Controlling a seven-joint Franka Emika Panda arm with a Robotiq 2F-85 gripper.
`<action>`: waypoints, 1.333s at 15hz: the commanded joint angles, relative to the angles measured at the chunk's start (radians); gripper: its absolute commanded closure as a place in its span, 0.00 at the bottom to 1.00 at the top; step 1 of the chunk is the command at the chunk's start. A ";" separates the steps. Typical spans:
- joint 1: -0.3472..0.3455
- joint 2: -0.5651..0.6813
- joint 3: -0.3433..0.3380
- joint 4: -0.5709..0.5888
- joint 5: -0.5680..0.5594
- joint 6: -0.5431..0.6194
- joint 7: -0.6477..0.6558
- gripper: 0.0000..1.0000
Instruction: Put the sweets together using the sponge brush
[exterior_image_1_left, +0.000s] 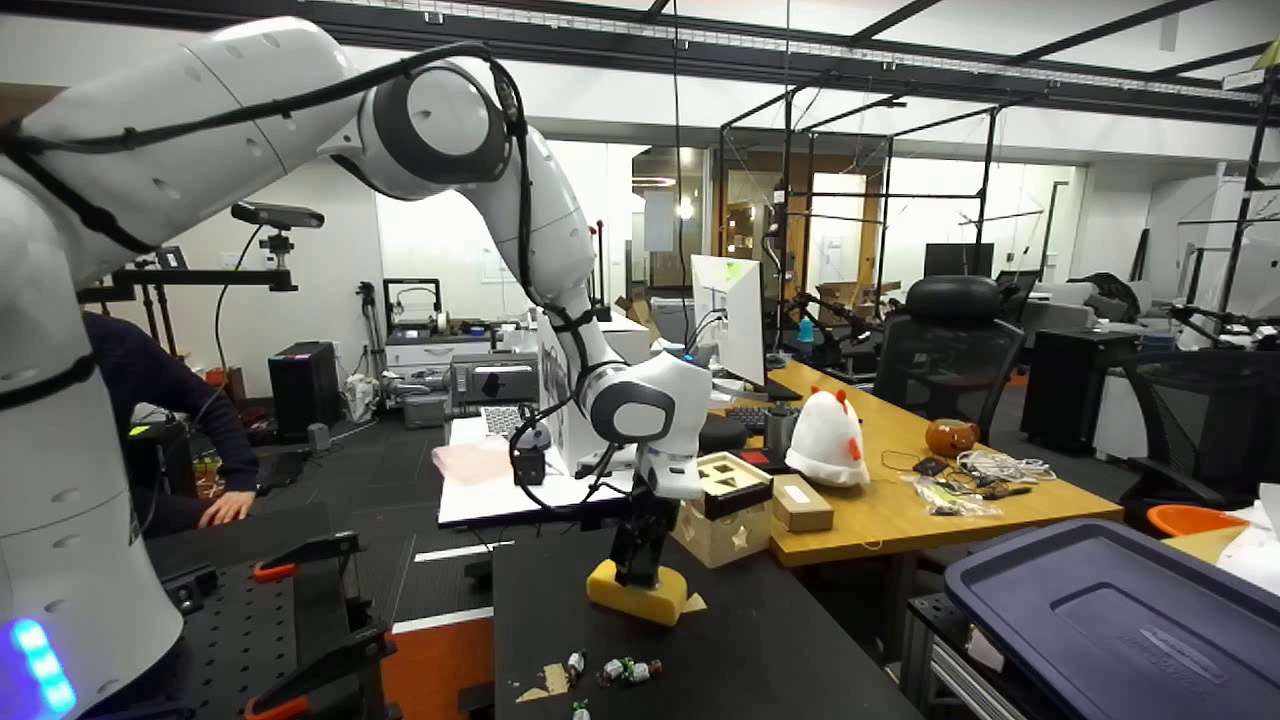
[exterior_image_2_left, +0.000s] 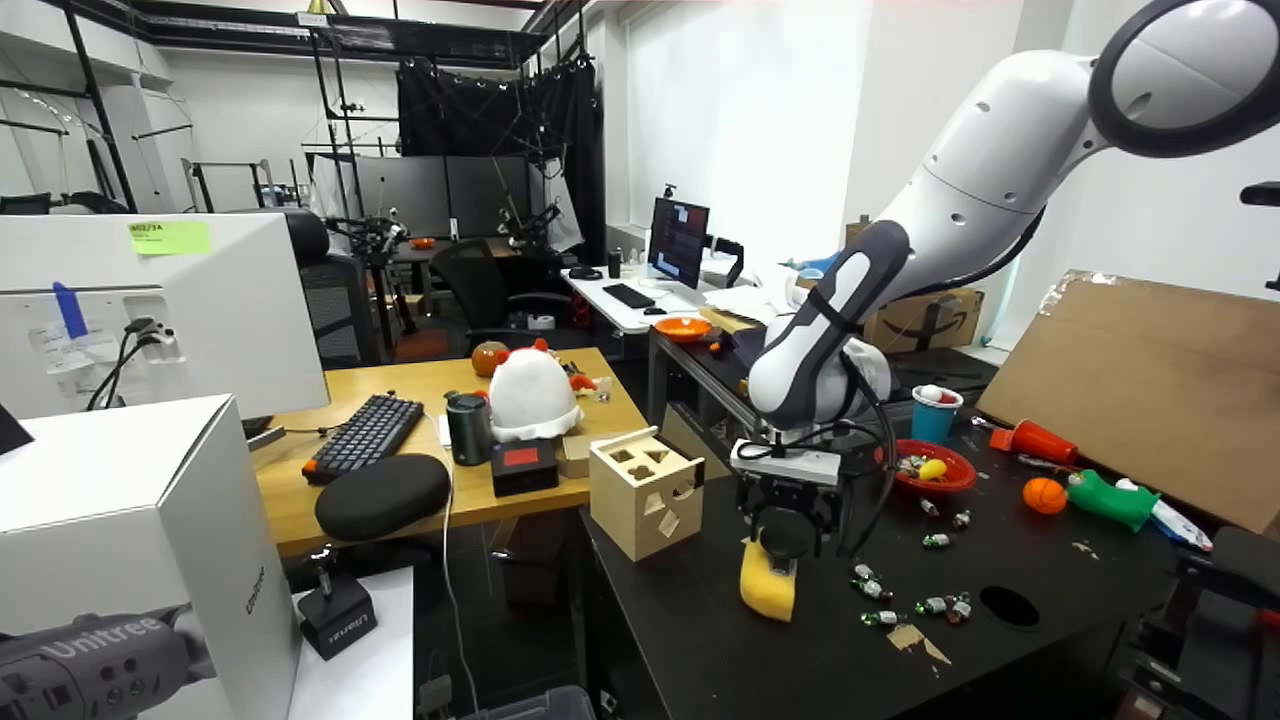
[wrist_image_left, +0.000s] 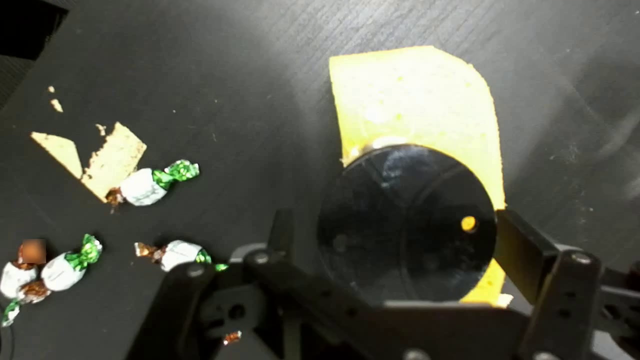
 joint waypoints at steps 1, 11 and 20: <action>-0.008 -0.002 0.009 -0.005 0.017 0.044 0.027 0.25; -0.007 -0.012 0.021 -0.014 0.019 0.080 0.015 0.49; 0.009 -0.041 0.072 -0.024 -0.060 0.068 -0.199 0.49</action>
